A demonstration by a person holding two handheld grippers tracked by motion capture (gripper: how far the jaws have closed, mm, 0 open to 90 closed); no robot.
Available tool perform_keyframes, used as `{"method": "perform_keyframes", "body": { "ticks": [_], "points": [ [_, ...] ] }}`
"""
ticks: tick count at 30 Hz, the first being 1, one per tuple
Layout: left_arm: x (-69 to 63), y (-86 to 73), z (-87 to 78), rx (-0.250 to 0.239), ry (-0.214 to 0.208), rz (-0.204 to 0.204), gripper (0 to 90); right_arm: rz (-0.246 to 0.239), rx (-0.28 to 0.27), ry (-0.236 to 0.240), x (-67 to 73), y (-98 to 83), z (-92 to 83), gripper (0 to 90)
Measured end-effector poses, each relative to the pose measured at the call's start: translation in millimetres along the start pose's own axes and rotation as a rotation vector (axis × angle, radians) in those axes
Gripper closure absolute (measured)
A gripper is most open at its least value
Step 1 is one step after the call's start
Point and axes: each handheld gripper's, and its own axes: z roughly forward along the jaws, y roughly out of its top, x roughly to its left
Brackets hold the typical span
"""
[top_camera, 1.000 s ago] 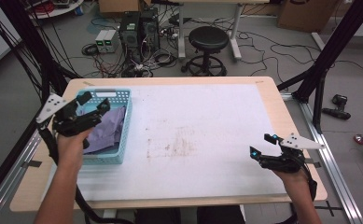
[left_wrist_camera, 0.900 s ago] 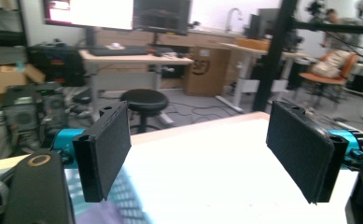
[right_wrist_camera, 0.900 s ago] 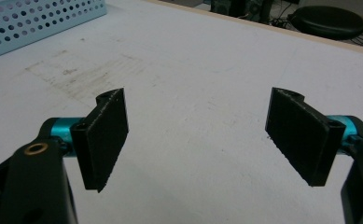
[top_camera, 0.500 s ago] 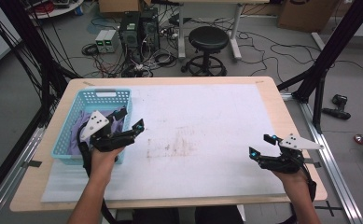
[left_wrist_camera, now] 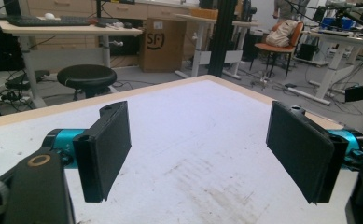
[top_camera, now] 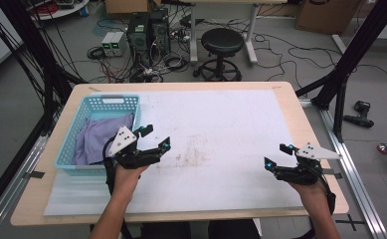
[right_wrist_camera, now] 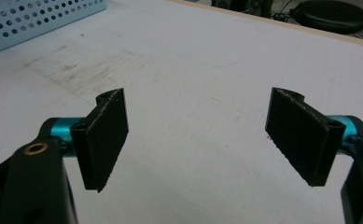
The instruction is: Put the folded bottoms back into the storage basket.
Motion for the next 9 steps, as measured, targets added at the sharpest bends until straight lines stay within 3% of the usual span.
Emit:
{"method": "perform_keyframes", "body": {
  "ticks": [9],
  "points": [
    [-3.0,-2.2,2.0,0.005,-0.007,-0.004,21.9,0.001,0.002,0.001,1.5,-0.1,0.9,21.1]
  ]
}}
